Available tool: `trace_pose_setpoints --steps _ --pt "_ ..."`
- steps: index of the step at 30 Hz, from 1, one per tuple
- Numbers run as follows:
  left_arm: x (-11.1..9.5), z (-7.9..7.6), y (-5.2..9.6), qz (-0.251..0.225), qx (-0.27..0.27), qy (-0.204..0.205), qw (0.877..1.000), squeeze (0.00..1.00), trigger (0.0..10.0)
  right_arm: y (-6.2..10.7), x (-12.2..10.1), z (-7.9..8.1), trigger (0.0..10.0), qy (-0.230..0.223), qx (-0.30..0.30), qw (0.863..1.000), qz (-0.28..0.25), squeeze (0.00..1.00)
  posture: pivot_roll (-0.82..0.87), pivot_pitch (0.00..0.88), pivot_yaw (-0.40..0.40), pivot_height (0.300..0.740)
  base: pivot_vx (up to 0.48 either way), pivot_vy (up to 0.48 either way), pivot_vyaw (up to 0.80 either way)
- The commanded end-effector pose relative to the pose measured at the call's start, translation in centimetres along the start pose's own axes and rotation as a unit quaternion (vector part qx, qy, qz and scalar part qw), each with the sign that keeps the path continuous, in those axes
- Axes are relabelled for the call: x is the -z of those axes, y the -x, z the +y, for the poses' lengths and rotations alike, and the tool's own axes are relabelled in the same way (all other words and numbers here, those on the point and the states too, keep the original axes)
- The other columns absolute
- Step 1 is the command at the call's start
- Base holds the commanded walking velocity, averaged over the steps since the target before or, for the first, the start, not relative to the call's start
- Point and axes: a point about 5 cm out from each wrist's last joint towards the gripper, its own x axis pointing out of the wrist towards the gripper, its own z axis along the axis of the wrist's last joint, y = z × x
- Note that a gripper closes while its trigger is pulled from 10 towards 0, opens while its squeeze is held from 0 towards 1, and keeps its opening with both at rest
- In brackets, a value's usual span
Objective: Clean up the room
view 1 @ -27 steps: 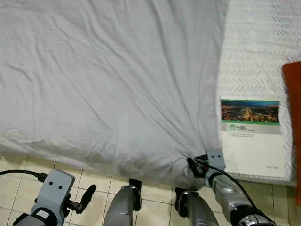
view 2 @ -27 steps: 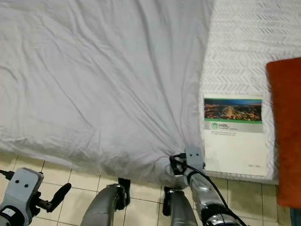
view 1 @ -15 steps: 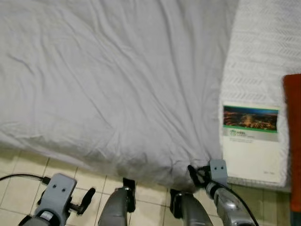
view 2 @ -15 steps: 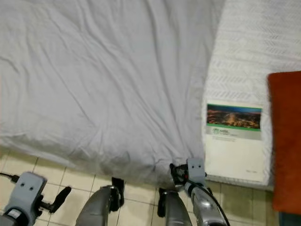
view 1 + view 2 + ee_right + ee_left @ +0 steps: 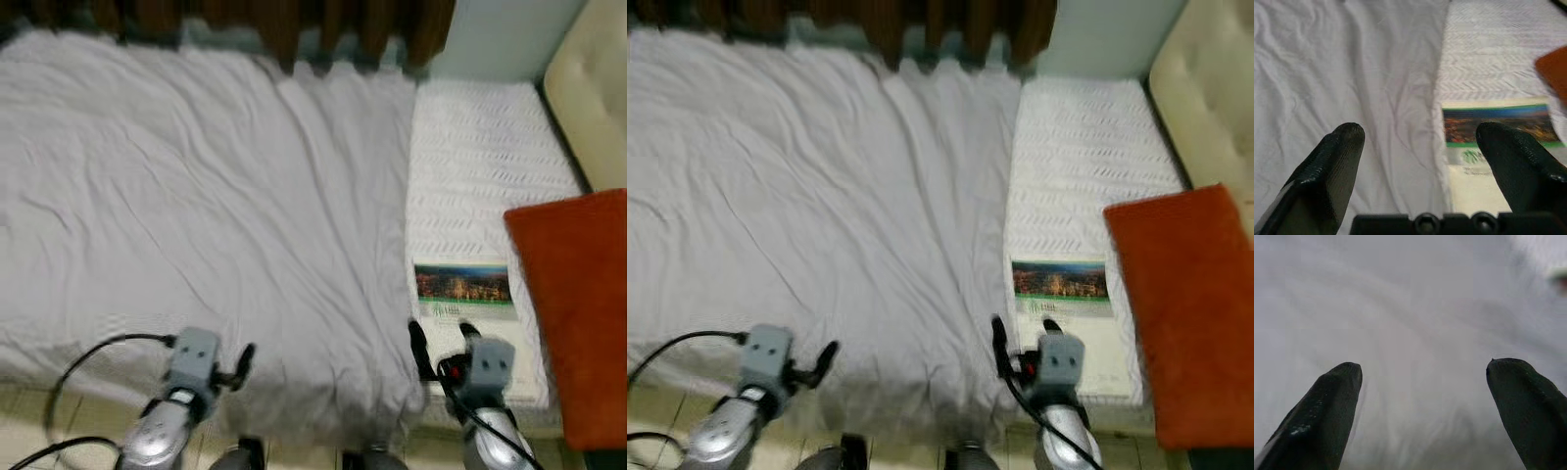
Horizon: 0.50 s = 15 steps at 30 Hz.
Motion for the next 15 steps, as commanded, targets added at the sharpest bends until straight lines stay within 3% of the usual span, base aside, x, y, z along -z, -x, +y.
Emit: trace_pose_setpoints --steps 1,6,10,15 --pt "0.6 0.0 0.0 0.006 -0.006 0.007 1.000 0.00 10.0 0.7 0.0 -1.1 10.0 -0.003 0.022 1.000 0.009 0.00 -0.08 0.000 -0.023 0.740 0.000 0.000 0.00" --pt "0.5 1.3 0.0 -0.016 -0.046 0.048 0.998 0.00 10.0 1.8 0.4 -2.7 10.0 0.005 0.043 0.999 0.028 0.00 -0.11 0.000 0.003 0.740 0.000 0.000 -0.75" --pt "1.1 1.3 -0.5 -0.013 -0.051 0.042 0.998 0.00 10.0 2.0 1.3 -3.0 10.0 0.006 0.045 0.998 0.046 0.00 -0.11 0.000 0.005 0.740 0.000 0.000 -0.79" --pt "-0.4 0.4 -2.2 -0.042 -0.032 0.017 0.998 0.00 10.0 1.4 1.8 -2.8 10.0 0.012 0.028 0.998 0.063 0.00 -0.14 0.000 0.016 0.740 0.000 0.000 -0.79"
